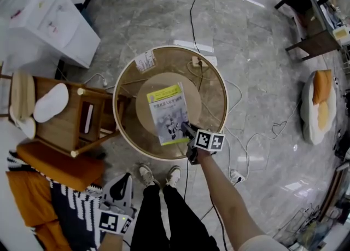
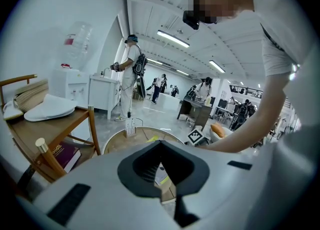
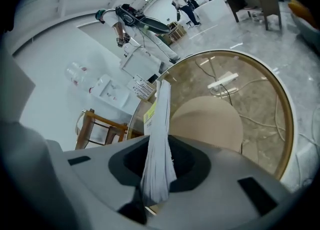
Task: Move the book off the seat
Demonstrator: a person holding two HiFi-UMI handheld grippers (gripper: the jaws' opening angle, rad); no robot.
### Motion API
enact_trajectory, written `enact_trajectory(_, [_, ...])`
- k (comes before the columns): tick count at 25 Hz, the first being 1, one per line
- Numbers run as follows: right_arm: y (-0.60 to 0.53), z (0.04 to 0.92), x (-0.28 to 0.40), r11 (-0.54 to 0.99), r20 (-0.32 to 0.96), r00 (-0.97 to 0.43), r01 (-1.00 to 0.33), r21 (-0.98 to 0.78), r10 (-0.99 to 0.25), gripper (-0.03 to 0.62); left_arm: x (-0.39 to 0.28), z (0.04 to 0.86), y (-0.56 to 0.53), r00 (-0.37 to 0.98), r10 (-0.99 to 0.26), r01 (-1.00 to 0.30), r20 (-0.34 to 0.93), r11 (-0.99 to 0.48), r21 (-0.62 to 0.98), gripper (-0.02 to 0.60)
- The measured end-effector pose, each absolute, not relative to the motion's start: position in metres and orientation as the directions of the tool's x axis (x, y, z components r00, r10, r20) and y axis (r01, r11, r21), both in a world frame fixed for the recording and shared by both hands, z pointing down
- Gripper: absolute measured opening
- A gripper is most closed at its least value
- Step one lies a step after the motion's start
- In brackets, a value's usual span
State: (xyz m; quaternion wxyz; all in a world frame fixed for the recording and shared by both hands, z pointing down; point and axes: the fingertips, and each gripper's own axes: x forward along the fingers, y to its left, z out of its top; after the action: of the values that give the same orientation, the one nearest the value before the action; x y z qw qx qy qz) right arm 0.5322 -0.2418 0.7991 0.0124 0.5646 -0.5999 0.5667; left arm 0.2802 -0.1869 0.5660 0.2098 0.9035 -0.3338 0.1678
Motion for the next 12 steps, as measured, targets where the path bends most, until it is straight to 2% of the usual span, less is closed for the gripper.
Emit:
enact_trajectory(7, [-0.238, 0.808, 0.537, -0.280, 0.708, -0.353, -0.741, -0.611, -0.612, 0.105, 0.283, 0.567, -0.183, 0.719, -0.537, -0.674, 0.441, -0.693, 0.256, 0.015])
enact_trajectory(10, [-0.231, 0.811, 0.542, -0.217, 0.771, -0.312, -0.840, -0.497, -0.555, 0.320, 0.285, 0.566, -0.180, 0.722, -0.534, -0.672, 0.439, -0.692, 0.263, 0.015])
enact_trajectory(12, [-0.225, 0.811, 0.552, -0.197, 0.808, -0.253, -0.891, -0.409, -0.533, 0.330, 0.286, 0.564, -0.181, 0.723, -0.536, -0.672, 0.435, -0.692, 0.264, 0.017])
